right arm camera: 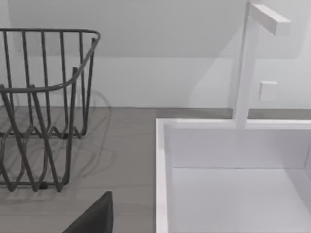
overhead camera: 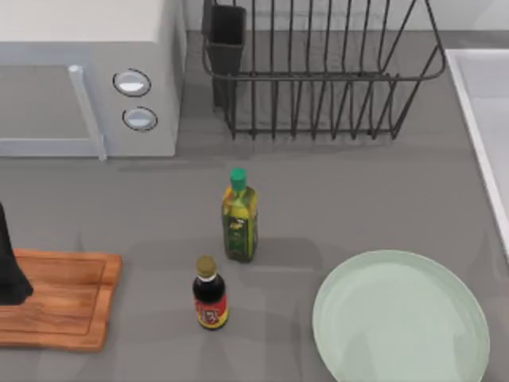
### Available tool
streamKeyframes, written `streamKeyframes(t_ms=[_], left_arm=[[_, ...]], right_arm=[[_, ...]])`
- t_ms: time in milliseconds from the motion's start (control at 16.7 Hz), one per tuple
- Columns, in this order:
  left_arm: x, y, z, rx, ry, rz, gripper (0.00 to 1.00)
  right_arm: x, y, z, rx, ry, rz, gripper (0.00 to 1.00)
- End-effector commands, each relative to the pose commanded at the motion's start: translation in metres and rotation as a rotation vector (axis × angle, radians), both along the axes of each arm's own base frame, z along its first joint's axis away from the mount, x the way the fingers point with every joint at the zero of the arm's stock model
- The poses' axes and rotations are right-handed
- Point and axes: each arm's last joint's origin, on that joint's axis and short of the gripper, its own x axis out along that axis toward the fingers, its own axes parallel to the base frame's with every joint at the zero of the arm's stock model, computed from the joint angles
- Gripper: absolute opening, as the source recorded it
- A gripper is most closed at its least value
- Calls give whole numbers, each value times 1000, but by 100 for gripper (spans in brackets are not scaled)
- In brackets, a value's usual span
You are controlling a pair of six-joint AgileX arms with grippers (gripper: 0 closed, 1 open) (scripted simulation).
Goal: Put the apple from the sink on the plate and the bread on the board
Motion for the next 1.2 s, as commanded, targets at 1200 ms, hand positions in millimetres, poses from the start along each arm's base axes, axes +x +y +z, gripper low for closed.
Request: streamKeyframes(t_ms=[1200], left_arm=[[0,0,0,0,0,0,100]], right_arm=[[279,-65,17,4,1357,-24,100]])
